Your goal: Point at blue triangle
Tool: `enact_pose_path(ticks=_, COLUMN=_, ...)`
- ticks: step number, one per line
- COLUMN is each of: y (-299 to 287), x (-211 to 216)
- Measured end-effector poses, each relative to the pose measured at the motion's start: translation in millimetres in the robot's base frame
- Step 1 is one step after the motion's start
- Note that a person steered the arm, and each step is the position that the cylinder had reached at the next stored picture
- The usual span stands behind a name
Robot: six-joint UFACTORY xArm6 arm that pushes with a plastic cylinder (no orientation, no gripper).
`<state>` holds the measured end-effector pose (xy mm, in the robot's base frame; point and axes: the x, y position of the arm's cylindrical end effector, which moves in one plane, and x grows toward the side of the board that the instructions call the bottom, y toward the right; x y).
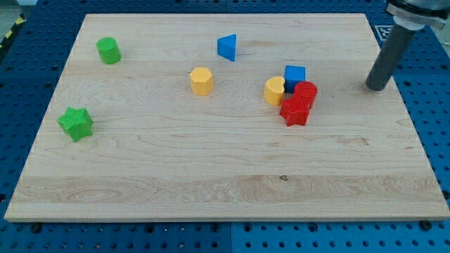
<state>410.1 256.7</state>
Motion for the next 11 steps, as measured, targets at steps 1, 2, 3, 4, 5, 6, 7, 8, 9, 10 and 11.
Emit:
enact_pose_path(ticks=1, y=0.0, x=38.0)
enact_pose_path(ticks=2, y=-11.7, x=69.9)
enact_pose_path(ticks=3, y=-12.2, x=71.1)
enact_pose_path(ticks=4, y=-12.2, x=49.0)
enact_pose_path(ticks=5, y=-12.2, x=-1.6)
enact_pose_path(ticks=6, y=-32.5, x=-41.3)
enact_pose_path(ticks=7, y=-52.8, x=-78.9)
enact_pose_path(ticks=8, y=-110.6, x=-100.6)
enact_pose_path(ticks=9, y=-171.3, x=-125.0)
enact_pose_path(ticks=10, y=-223.5, x=-144.2)
enact_pose_path(ticks=11, y=-264.4, x=-145.8)
